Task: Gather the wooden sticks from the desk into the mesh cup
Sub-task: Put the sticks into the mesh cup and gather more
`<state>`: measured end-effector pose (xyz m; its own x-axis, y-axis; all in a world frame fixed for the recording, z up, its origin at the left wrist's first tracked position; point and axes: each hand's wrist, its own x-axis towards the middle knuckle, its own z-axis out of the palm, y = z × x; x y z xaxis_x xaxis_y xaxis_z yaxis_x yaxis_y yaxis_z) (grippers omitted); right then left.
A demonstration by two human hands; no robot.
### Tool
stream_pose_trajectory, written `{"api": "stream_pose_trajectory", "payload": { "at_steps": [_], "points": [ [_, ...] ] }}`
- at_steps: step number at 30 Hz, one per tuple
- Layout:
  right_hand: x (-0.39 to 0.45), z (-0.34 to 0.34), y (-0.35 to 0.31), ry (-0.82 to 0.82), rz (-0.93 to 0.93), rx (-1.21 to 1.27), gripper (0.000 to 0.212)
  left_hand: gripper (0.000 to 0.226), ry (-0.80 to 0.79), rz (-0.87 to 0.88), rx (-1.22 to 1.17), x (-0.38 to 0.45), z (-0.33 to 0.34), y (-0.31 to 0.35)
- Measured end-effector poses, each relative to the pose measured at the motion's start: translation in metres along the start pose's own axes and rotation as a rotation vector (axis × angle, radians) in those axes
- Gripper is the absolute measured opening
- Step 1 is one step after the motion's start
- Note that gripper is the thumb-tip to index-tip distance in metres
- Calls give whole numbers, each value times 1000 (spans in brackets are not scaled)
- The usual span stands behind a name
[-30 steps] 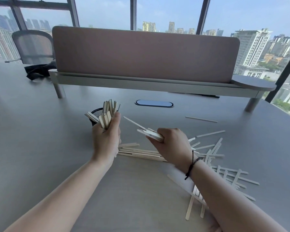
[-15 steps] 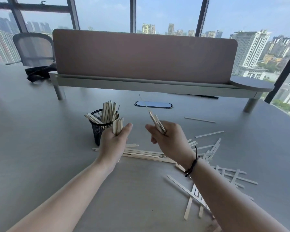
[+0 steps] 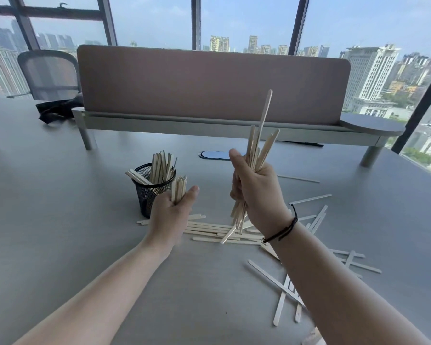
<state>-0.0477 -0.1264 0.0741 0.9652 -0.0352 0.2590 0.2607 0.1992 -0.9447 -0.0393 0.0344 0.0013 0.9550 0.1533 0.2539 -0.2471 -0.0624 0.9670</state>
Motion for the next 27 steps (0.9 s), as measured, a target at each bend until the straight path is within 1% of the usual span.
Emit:
{"api": "stream_pose_trajectory", "payload": {
  "at_steps": [4, 7, 9, 11, 13, 15, 18, 22, 24, 25, 27],
  "points": [
    [-7, 7, 1, -45, 109, 76, 56, 64, 32, 3, -16, -2, 1, 2],
    [-20, 13, 17, -119, 180, 48, 56, 62, 52, 16, -73, -5, 0, 7],
    [-29, 16, 27, -164, 164, -18, 54, 50, 43, 22, -115, -6, 1, 9],
    [-35, 16, 37, -190, 96, -108, 53, 43, 9, 22, -131, -8, 2, 9],
    [-38, 16, 41, -195, 36, -171, 52, 43, -26, 41, -108, -9, 4, 8],
    [-40, 16, 41, -211, 13, -189, 52, 46, -43, 68, -77, -9, 4, 7],
    [-40, 16, 40, -218, 14, -192, 53, 48, -41, 82, -61, -7, 2, 6],
    [-35, 13, 45, -173, 8, -143, 46, 50, -32, 98, -56, -6, 1, 7],
    [-33, 12, 45, -156, 14, -111, 53, 53, -25, 106, -48, -6, 1, 10],
    [-33, 12, 45, -153, 23, -91, 53, 54, -23, 115, -42, -7, 1, 12],
    [-33, 12, 43, -161, 60, -40, 46, 51, -32, 115, -39, -7, 1, 12]
  ]
}}
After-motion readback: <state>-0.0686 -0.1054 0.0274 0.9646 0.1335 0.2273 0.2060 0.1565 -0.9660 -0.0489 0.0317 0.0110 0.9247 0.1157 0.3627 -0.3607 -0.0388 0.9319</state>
